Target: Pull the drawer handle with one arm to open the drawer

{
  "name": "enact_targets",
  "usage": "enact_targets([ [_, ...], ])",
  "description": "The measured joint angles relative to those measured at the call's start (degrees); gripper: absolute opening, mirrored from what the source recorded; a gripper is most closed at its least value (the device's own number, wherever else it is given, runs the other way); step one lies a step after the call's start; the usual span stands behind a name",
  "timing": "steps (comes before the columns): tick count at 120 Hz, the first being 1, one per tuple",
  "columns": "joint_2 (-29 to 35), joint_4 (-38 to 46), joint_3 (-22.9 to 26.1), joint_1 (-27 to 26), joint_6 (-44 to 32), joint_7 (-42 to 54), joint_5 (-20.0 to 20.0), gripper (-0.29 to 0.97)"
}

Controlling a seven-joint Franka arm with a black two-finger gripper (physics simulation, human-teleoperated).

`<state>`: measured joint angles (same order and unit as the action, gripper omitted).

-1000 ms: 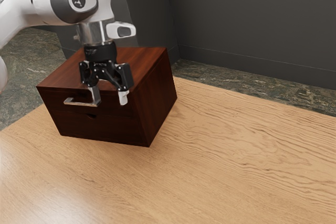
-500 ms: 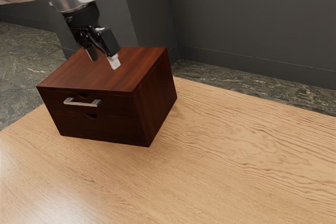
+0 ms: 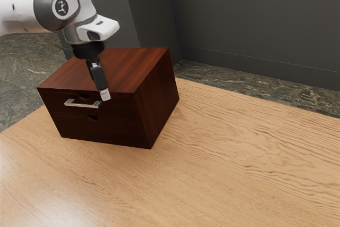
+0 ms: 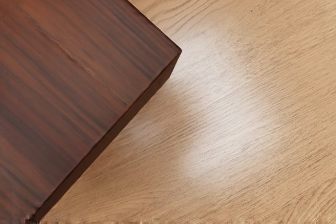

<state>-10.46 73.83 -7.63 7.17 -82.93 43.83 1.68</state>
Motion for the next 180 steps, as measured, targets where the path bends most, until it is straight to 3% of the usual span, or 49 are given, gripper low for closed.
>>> enact_targets([
  [47, 1.97, 3.57, -4.08, 0.36, -1.44, 17.66, -0.15, 0.68],
  [84, 7.47, 10.17, -7.46, 0.80, -3.11, 28.84, -0.18, 0.68],
  [118, 12.24, 17.95, -7.59, 2.12, -7.25, 37.10, -0.11, 0.68],
  [180, 12.92, 23.27, -7.41, -0.03, -12.46, 46.62, -3.18, 0.68],
])
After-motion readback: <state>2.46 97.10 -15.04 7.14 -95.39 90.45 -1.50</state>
